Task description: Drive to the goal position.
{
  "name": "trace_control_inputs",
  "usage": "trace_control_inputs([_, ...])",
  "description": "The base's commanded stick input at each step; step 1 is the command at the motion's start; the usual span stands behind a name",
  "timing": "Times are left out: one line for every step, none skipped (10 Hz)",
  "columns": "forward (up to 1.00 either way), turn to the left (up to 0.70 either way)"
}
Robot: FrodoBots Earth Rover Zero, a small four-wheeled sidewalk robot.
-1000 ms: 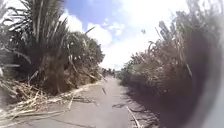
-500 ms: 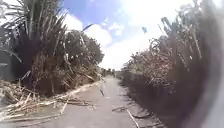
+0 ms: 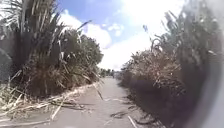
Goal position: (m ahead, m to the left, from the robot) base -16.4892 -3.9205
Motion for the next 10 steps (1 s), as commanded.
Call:
trace_control_inputs([0.45,0.00])
trace_control_inputs([0.45,0.00])
trace_control_inputs([0.45,0.00])
trace_control_inputs([0.45,0.00])
trace_control_inputs([0.45,0.00])
trace_control_inputs([0.70,0.00])
trace_control_inputs([0.70,0.00])
trace_control_inputs([0.70,0.00])
trace_control_inputs([0.70,0.00])
trace_control_inputs([0.70,0.00])
